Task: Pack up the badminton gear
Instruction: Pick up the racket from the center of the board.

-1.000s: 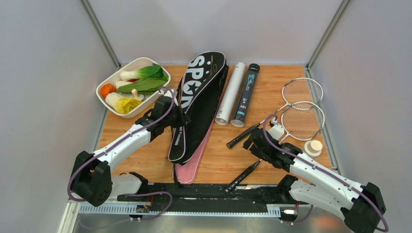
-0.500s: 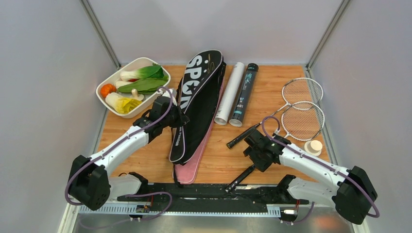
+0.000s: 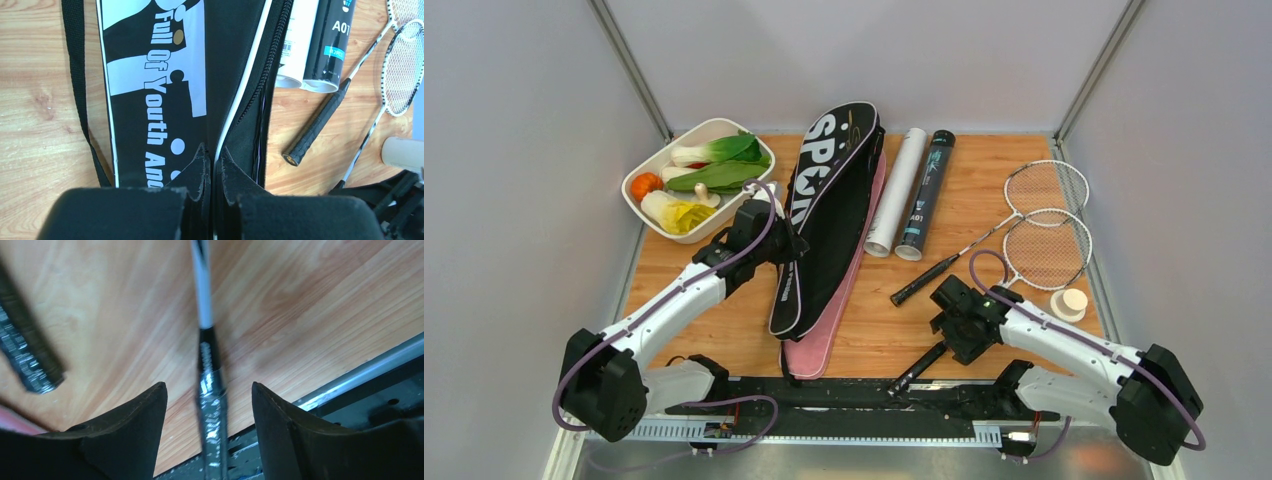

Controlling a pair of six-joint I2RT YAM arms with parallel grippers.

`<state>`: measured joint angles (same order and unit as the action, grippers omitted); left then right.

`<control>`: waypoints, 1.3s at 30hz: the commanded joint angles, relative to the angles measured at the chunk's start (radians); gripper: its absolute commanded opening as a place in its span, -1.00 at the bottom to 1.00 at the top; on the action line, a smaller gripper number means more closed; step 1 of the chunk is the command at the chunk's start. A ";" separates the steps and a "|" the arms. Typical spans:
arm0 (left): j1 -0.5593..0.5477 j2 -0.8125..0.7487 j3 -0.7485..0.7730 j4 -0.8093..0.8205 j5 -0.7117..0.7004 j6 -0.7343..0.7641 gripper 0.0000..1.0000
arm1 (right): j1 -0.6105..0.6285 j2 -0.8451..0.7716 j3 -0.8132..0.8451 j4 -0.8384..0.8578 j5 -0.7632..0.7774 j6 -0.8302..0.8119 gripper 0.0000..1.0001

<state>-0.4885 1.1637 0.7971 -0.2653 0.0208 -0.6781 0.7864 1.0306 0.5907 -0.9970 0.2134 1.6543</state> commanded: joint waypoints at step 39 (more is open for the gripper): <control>0.004 -0.044 0.002 0.036 -0.005 -0.015 -1.00 | 0.001 -0.254 0.218 0.268 0.415 -0.819 -1.00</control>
<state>-0.4885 1.1572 0.7914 -0.2707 0.0177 -0.6834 0.7876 0.8040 0.7315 -0.8391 0.5747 1.1732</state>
